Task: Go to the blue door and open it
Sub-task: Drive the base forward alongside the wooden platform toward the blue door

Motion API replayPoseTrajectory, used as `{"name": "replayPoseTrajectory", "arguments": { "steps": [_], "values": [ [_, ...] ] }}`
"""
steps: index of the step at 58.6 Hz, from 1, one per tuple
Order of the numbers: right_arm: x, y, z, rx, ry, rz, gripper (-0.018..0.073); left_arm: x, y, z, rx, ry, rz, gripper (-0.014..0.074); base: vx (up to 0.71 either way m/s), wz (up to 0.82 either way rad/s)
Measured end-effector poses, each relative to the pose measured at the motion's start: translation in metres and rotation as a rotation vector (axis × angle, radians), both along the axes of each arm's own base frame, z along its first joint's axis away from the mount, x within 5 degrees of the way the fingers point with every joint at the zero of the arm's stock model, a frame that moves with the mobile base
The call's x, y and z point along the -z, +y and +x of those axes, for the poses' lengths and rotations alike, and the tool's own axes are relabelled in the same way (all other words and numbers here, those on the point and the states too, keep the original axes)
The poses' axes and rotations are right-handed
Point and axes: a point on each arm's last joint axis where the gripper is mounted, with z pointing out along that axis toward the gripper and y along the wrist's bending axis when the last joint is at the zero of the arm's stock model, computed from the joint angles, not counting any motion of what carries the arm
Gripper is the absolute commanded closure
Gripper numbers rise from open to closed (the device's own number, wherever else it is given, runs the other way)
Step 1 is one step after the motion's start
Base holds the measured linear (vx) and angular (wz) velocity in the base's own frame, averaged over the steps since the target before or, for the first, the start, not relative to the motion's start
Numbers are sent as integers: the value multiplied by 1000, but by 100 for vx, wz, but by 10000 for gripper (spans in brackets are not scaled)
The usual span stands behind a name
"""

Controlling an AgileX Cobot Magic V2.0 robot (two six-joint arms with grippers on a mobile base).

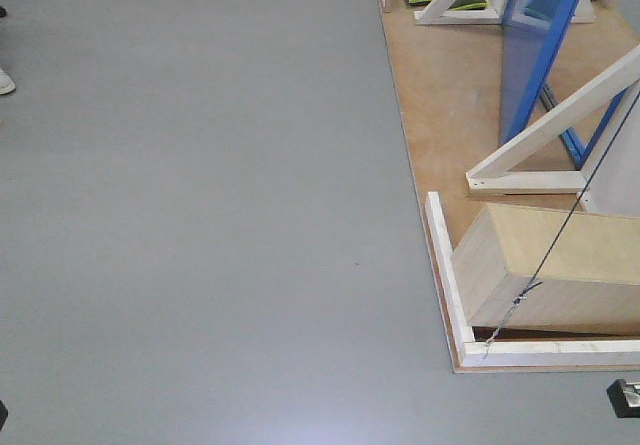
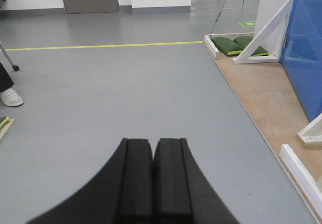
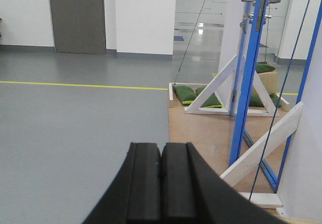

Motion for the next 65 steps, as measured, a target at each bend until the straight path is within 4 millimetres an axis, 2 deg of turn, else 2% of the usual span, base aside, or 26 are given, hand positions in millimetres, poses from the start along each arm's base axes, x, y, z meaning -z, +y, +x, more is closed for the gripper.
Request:
{"name": "replayPoseTrajectory", "arguments": {
  "steps": [65],
  "values": [
    [0, 0, 0, 0, 0, 0, 547, 0, 0, 0, 0, 0, 0, 524, 3, -1]
  ]
}}
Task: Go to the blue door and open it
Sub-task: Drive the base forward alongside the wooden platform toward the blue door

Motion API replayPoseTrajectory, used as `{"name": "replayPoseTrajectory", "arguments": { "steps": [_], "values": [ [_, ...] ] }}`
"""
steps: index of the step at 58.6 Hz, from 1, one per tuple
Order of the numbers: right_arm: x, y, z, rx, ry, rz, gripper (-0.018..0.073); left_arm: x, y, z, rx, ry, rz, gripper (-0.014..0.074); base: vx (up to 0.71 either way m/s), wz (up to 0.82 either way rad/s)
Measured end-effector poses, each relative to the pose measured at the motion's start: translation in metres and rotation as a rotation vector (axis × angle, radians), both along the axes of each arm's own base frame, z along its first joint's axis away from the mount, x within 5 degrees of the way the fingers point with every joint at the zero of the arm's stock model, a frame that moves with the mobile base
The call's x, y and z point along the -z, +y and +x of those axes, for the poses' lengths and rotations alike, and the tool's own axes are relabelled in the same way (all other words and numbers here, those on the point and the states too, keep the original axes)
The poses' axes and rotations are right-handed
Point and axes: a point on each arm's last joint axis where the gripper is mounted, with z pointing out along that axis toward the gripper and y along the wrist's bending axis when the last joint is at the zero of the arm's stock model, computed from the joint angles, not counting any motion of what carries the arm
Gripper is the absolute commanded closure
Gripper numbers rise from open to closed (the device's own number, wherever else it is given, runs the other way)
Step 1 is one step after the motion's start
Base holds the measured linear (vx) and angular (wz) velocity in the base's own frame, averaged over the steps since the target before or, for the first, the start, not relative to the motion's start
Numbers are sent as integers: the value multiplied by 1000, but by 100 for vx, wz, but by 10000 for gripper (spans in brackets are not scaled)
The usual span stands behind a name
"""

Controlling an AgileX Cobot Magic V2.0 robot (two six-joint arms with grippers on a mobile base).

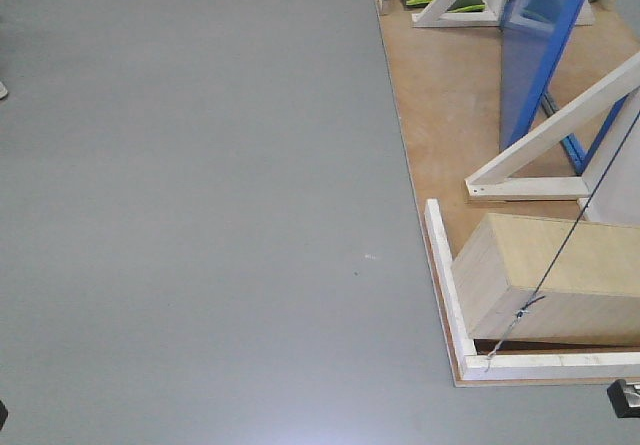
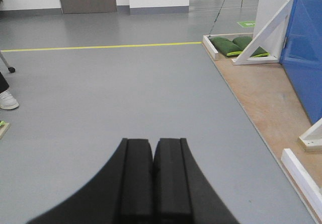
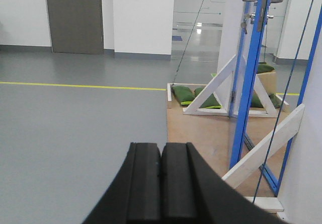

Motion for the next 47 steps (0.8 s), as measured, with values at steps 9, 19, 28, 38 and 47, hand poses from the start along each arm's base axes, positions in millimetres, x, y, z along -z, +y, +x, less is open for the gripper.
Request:
{"name": "replayPoseTrajectory", "arguments": {
  "steps": [9, 19, 28, 38, 47],
  "values": [
    [0, 0, 0, 0, 0, 0, 547, 0, 0, 0, 0, 0, 0, 524, 22, 2],
    [0, 0, 0, 0, 0, 0, 547, 0, 0, 0, 0, 1, 0, 524, 27, 1],
    [0, 0, 0, 0, 0, 0, 547, 0, 0, 0, 0, 1, 0, 524, 32, -10],
    [0, 0, 0, 0, 0, 0, 547, 0, 0, 0, 0, 1, 0, 524, 36, -5],
    [0, 0, 0, 0, 0, 0, 547, 0, 0, 0, 0, 2, 0, 524, 40, 5]
  ]
}}
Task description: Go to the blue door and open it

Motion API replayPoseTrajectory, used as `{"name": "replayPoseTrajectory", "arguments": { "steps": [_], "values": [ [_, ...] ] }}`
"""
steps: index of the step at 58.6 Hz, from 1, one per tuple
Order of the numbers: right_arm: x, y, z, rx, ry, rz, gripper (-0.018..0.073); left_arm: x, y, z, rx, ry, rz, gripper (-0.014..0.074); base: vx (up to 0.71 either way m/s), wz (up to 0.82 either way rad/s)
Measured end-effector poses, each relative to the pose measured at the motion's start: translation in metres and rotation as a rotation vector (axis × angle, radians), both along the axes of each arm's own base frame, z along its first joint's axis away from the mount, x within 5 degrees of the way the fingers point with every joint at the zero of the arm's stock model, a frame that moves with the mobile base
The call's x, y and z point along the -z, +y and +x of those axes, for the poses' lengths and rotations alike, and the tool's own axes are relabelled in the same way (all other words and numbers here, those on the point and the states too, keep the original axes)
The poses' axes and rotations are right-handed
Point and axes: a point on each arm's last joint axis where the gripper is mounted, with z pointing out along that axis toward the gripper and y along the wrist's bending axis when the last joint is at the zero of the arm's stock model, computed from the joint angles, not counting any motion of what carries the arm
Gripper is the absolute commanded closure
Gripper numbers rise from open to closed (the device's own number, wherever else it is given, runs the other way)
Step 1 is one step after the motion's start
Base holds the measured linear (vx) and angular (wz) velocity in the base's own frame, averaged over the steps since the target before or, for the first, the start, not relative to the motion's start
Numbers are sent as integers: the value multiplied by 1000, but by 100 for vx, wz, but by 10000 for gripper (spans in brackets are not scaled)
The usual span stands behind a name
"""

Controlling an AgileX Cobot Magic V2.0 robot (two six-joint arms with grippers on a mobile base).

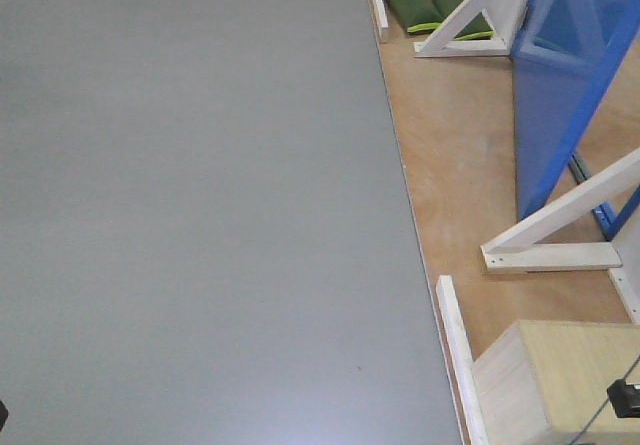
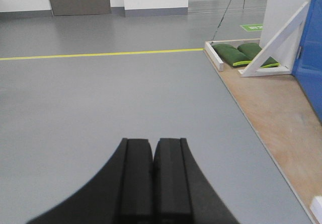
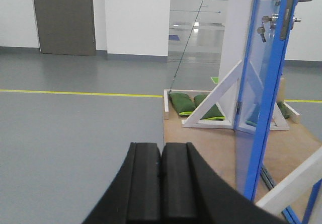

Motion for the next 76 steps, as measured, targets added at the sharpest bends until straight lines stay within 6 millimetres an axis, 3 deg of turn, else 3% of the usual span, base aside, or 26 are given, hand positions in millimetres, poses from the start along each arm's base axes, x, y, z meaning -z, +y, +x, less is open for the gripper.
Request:
{"name": "replayPoseTrajectory", "arguments": {
  "steps": [42, 76],
  "values": [
    [0, 0, 0, 0, 0, 0, 547, 1, 0, 0, 0, 6, 0, 524, 46, 16],
    [0, 0, 0, 0, 0, 0, 547, 1, 0, 0, 0, 6, 0, 524, 42, -12]
  ]
}}
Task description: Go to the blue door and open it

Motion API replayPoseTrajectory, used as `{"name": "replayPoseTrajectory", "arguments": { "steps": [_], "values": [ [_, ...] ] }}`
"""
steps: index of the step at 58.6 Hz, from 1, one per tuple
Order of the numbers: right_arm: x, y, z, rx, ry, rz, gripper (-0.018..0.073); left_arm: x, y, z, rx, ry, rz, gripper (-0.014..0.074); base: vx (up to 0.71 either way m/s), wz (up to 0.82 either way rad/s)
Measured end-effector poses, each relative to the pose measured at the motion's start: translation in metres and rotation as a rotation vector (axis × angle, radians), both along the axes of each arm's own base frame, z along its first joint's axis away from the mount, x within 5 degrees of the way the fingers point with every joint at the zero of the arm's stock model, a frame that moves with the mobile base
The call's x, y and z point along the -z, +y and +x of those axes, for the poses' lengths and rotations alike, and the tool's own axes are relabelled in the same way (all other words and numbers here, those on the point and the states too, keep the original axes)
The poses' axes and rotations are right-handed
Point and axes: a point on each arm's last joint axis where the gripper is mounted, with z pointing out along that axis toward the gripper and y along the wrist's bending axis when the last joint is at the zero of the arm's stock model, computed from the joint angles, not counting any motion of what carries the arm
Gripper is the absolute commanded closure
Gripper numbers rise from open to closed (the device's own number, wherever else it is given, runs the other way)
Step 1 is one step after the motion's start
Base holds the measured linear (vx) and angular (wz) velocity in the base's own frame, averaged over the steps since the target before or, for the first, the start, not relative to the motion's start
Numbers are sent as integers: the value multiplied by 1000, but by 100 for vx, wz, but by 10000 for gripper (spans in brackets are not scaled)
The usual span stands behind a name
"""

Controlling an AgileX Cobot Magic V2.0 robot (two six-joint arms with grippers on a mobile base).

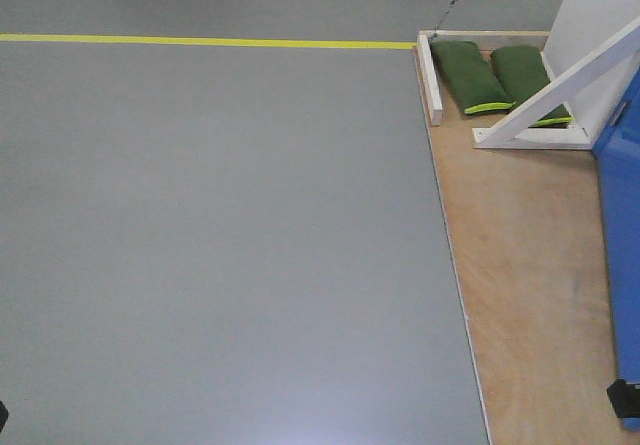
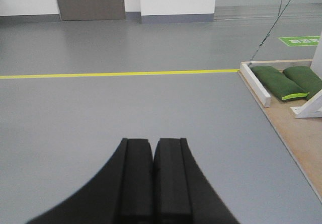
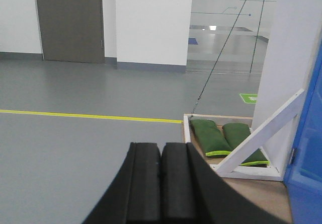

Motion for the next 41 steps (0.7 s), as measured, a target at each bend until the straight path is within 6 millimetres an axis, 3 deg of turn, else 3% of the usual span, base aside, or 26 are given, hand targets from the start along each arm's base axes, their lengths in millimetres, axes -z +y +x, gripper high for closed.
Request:
{"name": "replayPoseTrajectory", "arguments": {
  "steps": [41],
  "values": [
    [0, 0, 0, 0, 0, 0, 547, 0, 0, 0, 0, 0, 0, 524, 35, -4]
  ]
}}
